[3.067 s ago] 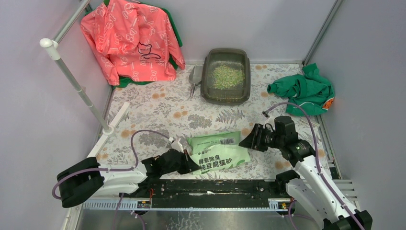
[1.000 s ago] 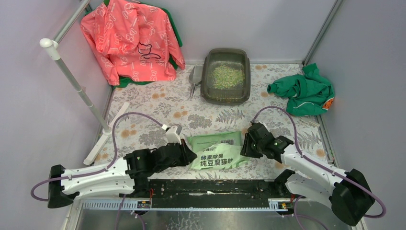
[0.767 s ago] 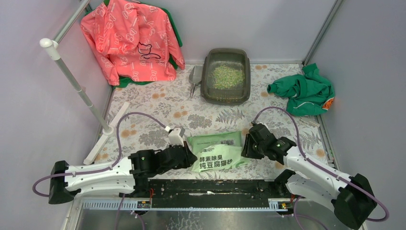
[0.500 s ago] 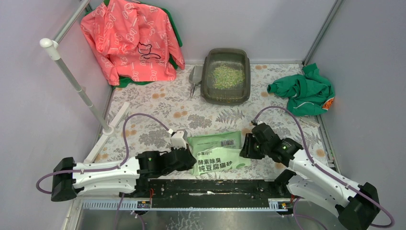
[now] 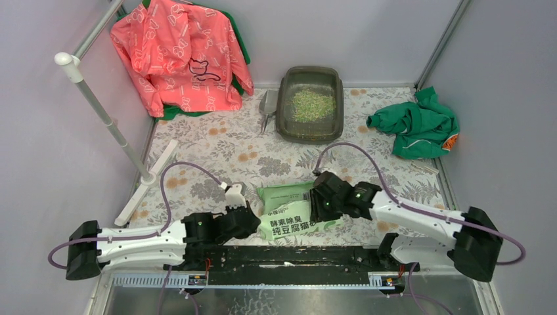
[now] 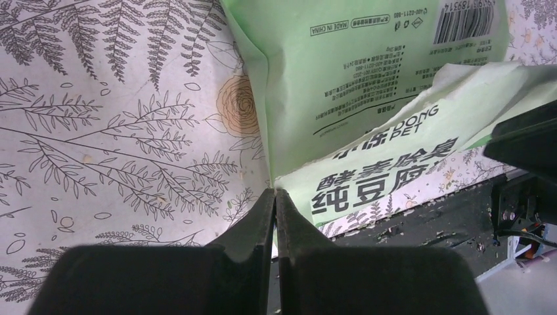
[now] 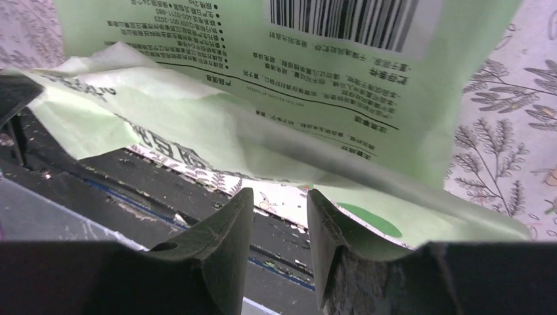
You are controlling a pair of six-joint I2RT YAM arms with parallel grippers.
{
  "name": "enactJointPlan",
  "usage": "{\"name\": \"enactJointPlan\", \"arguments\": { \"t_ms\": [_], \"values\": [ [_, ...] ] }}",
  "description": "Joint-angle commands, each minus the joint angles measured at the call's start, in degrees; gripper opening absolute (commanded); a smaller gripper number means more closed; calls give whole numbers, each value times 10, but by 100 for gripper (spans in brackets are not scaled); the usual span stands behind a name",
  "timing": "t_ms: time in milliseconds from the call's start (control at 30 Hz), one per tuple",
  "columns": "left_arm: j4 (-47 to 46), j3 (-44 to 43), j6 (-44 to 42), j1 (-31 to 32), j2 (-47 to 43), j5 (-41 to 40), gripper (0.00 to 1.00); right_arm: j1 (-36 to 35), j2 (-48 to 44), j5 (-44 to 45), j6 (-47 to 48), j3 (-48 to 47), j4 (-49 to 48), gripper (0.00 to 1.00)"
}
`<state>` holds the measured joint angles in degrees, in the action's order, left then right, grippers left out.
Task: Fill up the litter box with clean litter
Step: Adjust the cat litter bag at the center of the board.
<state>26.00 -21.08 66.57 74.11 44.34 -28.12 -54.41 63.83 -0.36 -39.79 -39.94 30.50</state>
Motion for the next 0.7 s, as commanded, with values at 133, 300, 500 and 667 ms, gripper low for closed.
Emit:
{"name": "enactJointPlan", "arguments": {
  "t_ms": [133,300,500,667],
  "values": [
    [4,17,-19,-56,-6,-6,8,-25,75,105,-31,-31,-55,47],
    [84,-56,-33,-62,-45,-7,19,-26,130,136,-32,-28,-50,49],
    [159,-156,-40,-38,3,-28,19,-26,146,137,-44,-7,-74,50],
    [164,-216,-10,46,64,-69,18,-25,146,150,-43,-12,-69,54]
  ]
}}
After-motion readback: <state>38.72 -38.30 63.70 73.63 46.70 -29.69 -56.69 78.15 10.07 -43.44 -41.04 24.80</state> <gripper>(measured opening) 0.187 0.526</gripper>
